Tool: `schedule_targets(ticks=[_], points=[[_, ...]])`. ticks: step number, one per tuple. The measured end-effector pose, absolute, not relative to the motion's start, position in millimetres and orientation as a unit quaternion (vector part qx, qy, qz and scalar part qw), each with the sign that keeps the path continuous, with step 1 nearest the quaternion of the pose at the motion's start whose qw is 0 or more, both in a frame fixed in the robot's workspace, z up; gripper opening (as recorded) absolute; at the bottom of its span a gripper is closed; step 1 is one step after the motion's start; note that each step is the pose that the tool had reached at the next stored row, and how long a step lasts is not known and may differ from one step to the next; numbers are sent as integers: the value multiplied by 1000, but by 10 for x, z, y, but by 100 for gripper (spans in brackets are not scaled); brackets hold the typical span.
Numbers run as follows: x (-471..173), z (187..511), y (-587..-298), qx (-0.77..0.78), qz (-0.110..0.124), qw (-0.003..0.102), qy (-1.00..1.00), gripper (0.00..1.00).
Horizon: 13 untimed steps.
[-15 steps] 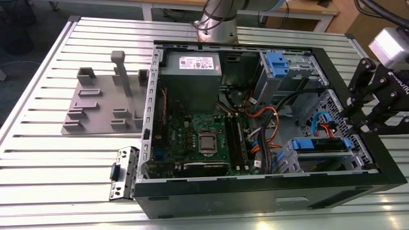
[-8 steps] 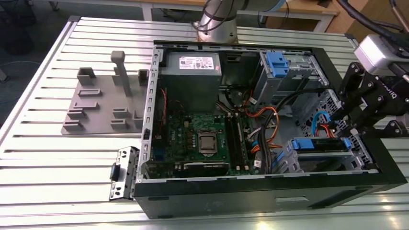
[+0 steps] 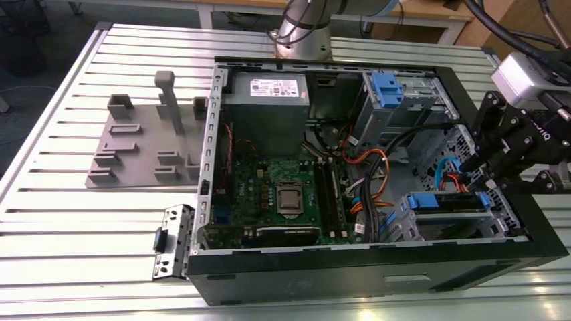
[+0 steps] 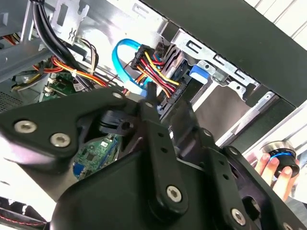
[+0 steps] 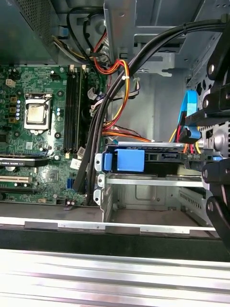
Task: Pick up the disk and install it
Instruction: 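Insert the second disk wire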
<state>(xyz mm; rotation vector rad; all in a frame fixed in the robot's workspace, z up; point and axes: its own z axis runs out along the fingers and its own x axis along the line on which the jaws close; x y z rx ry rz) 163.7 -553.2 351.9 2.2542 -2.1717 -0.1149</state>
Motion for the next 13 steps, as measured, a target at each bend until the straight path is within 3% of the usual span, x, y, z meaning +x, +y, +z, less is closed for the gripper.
schedule_targets(ticks=[3, 6, 13], points=[[1637, 3519, -5532, 720, -37, 5, -693, 34], [1637, 3518, -5532, 720, -37, 5, -693, 16], [1609, 3516, -5537, 720, -37, 5, -693, 16]])
